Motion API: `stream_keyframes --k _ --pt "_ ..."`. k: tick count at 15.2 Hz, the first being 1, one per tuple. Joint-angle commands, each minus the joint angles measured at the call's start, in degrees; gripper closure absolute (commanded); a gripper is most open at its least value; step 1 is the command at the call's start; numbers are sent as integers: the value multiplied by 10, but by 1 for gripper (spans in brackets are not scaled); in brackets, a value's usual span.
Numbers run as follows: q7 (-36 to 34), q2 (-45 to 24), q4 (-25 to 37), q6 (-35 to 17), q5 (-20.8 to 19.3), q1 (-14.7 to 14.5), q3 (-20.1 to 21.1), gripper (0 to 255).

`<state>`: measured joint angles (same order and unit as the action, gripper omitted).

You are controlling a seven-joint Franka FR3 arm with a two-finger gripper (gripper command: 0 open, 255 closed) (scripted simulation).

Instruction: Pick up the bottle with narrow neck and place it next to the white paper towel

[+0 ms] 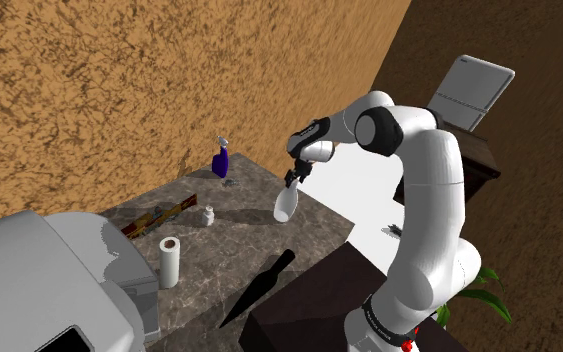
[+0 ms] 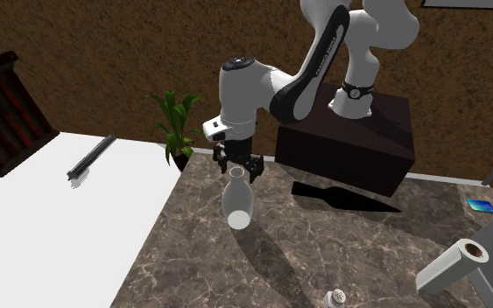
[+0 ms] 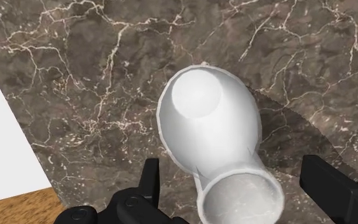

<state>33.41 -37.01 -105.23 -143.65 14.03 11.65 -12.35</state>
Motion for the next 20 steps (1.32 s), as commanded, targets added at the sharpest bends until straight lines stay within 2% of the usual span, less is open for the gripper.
stream_keyframes --k 1,9,10,20 --pt "1 -10 4 -7 3 2 3 0" --pt "1 -10 4 -7 3 2 3 0" --pt "1 -10 4 -7 3 2 3 255" --pt "0 -4 3 -2 1 1 1 255"
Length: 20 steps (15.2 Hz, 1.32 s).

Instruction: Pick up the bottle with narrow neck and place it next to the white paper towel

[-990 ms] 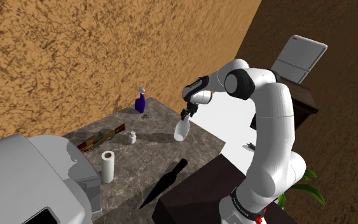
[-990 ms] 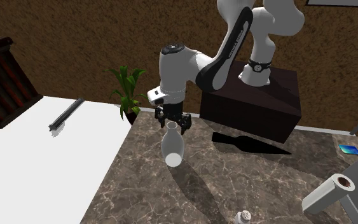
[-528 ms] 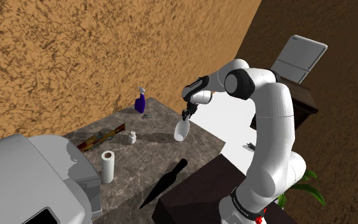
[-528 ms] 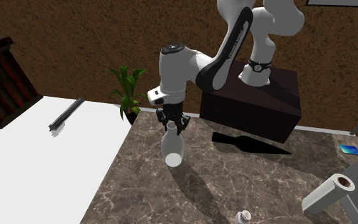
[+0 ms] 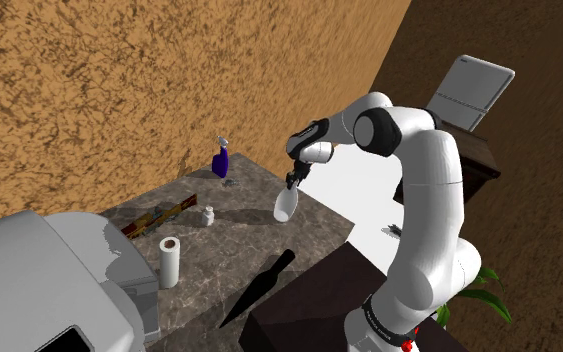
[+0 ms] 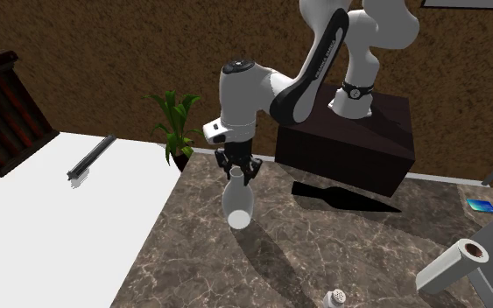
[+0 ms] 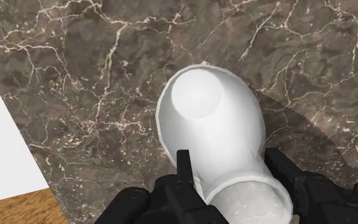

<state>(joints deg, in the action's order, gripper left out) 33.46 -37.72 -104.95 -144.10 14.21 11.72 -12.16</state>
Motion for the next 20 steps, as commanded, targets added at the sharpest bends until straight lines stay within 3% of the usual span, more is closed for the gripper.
stream_keyframes --k 1,20 --pt "-1 9 -2 7 -3 -1 -3 255" --pt "-25 109 1 109 -37 -19 -28 255"
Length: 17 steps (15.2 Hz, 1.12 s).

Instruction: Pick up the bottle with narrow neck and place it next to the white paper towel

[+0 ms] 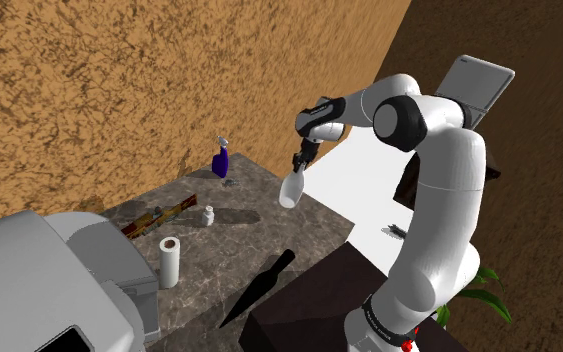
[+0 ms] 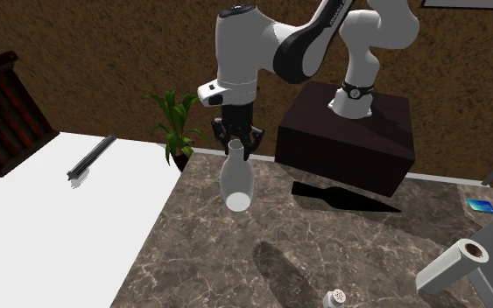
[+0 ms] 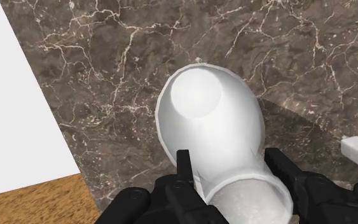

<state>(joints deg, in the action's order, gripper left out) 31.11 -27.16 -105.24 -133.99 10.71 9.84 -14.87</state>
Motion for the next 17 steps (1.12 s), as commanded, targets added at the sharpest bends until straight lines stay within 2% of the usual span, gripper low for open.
stream_keyframes --k 1,17 --pt "-3 8 6 14 -4 -1 -2 255" --pt "-20 69 46 113 -29 -9 -15 255"
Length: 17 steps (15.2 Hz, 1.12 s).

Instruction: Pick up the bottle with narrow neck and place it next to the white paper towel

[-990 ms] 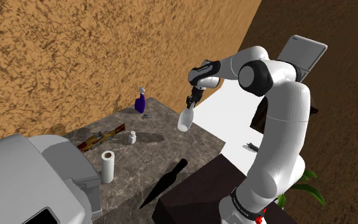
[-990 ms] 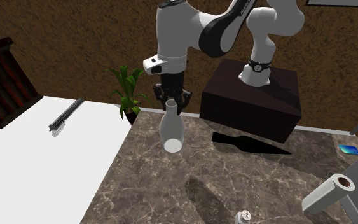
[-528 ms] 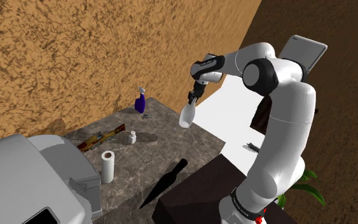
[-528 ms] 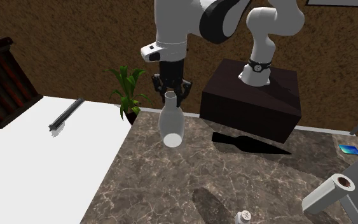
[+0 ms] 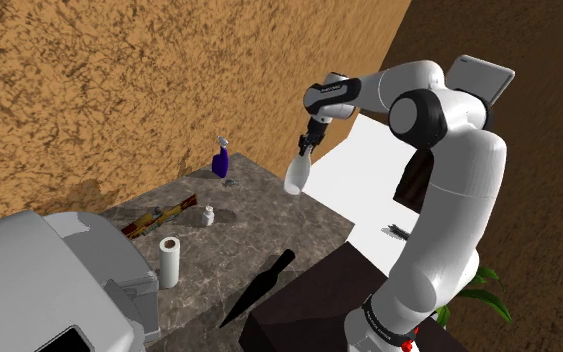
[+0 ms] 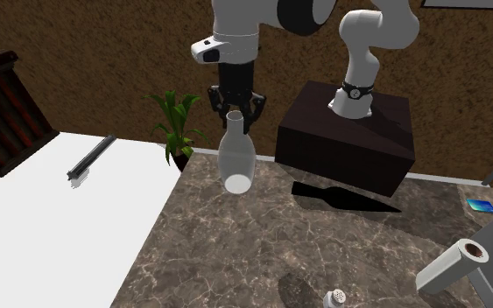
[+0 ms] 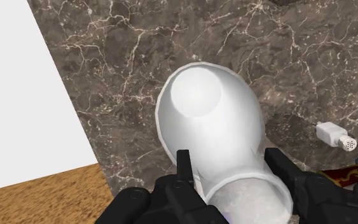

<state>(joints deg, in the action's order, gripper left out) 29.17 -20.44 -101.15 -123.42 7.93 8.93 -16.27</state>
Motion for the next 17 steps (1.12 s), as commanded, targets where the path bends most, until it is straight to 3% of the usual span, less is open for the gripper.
stream_keyframes --k 1,17 --pt "-2 5 9 14 -2 0 -1 255" --pt "-13 39 88 124 -17 -2 -7 255"
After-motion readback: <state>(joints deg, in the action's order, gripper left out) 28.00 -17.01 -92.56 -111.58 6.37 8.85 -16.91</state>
